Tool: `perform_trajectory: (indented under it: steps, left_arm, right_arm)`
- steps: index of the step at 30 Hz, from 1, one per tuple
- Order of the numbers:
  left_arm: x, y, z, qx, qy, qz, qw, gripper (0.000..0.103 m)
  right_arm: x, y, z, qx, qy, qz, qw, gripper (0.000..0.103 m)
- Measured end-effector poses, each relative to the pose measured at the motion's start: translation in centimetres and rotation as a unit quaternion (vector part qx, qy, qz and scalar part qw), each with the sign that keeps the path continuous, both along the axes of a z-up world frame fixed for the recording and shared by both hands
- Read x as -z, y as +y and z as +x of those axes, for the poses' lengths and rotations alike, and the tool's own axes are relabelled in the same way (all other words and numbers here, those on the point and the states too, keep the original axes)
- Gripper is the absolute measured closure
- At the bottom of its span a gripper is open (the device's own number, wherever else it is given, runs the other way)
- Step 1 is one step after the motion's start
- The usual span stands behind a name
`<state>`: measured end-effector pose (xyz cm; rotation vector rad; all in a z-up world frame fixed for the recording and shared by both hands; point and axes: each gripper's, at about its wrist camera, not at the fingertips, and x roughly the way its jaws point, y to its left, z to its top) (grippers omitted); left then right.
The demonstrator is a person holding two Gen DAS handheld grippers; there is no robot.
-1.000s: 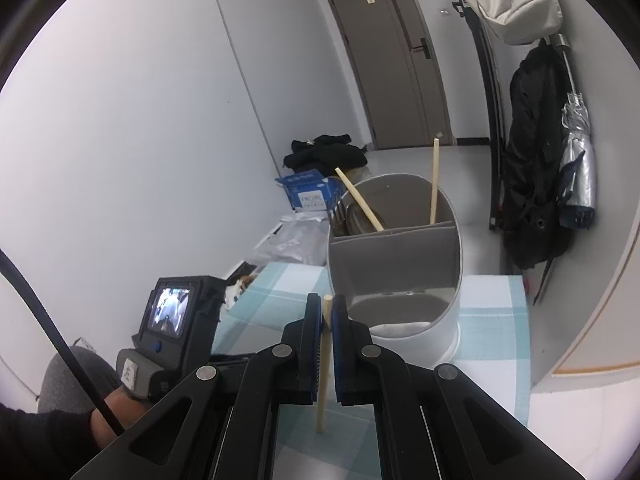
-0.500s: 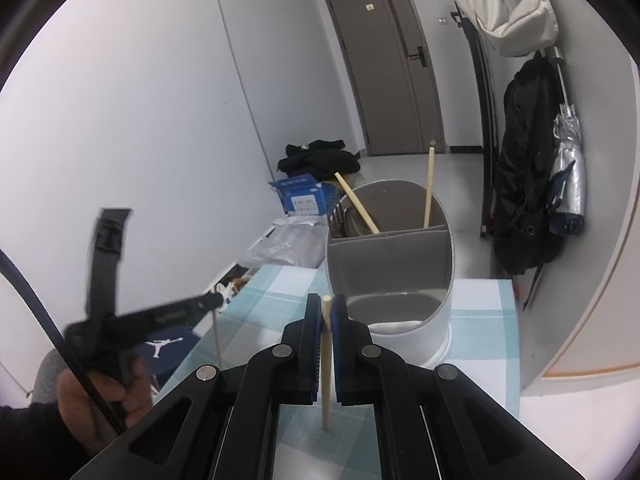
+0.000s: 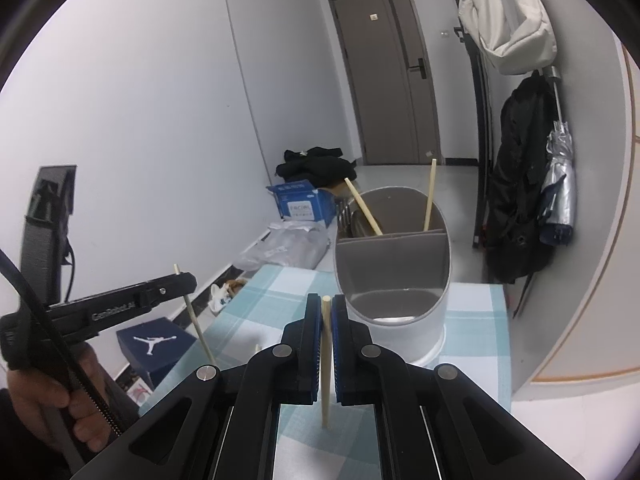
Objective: Organize utensils
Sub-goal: 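Carry both chopsticks upright to the white holder and lower them in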
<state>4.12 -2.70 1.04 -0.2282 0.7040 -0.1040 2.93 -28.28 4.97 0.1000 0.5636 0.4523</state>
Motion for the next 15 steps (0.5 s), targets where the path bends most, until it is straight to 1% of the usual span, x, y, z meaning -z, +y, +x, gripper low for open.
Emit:
perform_trajectory:
  steps: [3, 6, 8, 12, 15]
  left_arm:
    - [-0.5, -0.1, -0.7, 0.003, -0.008, 0.003, 1.0, 0.102]
    - [-1.1, 0.0, -1.5, 0.005, -0.016, -0.006, 0.9998, 0.102]
    - [-1.6, -0.1, -2.0, 0.007, -0.024, -0.004, 0.9997, 0.102]
    - [-2.6, -0.5, -2.7, 0.012, -0.042, -0.001, 0.999, 0.102]
    - [-3.5, -0.6, -3.0, 0.017, -0.052, -0.009, 0.9985, 0.102]
  right_arm:
    - [-0.2, -0.2, -0.4, 0.002, -0.001, 0.005, 1.0, 0.099]
    - [-0.4, -0.6, -0.7, 0.005, 0.001, 0.011, 1.0, 0.099]
    - [-0.5, -0.8, -0.8, 0.006, 0.001, 0.012, 1.0, 0.099]
    - [-1.1, -1.1, -1.5, 0.013, -0.01, 0.012, 1.0, 0.099]
    - [-1.7, -1.4, -2.1, 0.015, -0.017, 0.018, 1.0, 0.099]
